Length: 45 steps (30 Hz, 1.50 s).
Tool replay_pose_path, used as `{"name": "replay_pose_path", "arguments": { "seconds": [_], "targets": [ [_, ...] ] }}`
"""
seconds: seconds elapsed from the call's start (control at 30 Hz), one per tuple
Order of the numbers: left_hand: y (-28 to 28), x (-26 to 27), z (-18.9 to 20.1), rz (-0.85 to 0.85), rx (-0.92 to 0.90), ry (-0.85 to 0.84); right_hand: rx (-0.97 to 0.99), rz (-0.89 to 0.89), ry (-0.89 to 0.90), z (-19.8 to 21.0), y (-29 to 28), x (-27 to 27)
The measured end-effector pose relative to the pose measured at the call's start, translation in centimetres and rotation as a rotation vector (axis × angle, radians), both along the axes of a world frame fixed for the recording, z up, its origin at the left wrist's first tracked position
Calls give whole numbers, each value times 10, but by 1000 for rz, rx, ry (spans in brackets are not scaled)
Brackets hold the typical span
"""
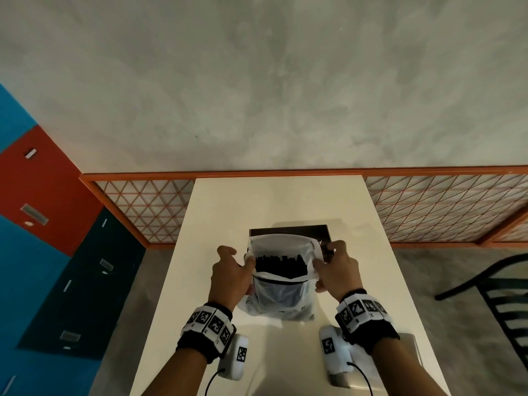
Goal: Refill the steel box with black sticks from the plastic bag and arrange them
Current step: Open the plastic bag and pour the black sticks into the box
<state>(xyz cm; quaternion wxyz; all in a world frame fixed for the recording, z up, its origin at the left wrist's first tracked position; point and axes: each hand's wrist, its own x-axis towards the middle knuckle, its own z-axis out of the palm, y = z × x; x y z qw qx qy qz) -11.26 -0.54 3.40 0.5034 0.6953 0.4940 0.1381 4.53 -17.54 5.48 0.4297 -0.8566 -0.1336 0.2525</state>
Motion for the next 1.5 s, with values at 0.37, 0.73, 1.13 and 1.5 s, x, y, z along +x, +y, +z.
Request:
{"name": "replay_pose_path", "arguments": {
  "seconds": [0.37, 0.73, 1.13, 1.5],
  "targets": [
    [4, 10, -6, 141, -401, -240, 48, -80, 186, -1, 5, 8],
    [1, 6, -30, 567, -1072, -886, 649, -537, 891, -30, 6, 13],
    [-5, -4, -44, 484, -918, -578, 358, -364, 722, -51, 2, -7],
    [-3, 3, -31, -28, 274, -115, 66, 177, -440, -44, 24, -5]
  ]
}}
